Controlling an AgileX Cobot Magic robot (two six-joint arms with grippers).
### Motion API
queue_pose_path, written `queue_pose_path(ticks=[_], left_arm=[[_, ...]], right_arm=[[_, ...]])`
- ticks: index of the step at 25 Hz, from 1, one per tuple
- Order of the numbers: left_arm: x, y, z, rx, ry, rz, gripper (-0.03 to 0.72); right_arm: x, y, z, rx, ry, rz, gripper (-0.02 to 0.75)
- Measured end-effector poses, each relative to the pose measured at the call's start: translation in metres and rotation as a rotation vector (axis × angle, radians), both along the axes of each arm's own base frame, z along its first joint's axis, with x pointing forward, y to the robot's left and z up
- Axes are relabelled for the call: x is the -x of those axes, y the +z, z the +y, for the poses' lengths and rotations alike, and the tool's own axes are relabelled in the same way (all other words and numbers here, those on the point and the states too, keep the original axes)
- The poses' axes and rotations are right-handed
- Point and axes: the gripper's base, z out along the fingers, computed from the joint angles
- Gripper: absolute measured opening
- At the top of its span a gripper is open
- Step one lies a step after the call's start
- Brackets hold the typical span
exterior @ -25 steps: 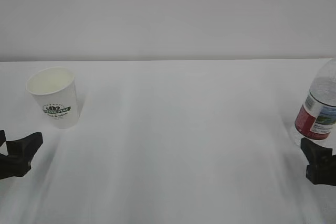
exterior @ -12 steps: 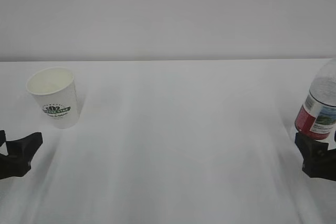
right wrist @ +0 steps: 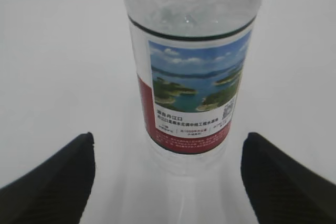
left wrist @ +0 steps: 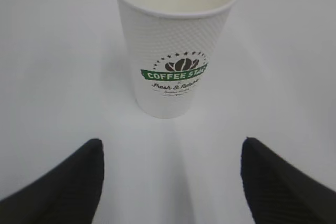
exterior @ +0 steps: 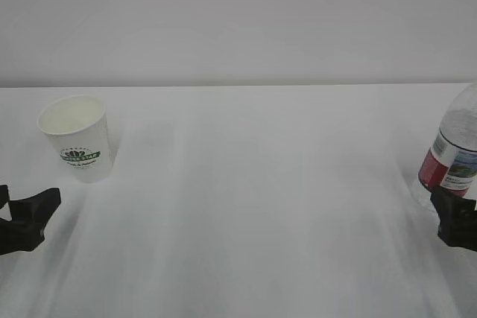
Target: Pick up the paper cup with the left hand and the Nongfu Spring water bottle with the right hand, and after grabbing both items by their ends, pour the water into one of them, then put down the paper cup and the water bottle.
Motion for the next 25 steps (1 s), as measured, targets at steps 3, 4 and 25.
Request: queue_pose_path(ticks=[3,4,25], left_arm=[[0.000,0.000,0.000,0.000,-0.002,0.000,0.591],[0.000,0.000,0.000,0.000,-0.004,0.000,0.591],[0.000,0.000,0.000,0.000,-0.006,0.000,0.591]], right_arm=[[-0.003,0.001,0.000,0.001,-0.003,-0.010,0.663],[-0.006,0.002,0.000,0.000,-0.003,-0.018,0.663],[-0.046,0.017,0.001,0.025,-0.040,-0.118,0.652]])
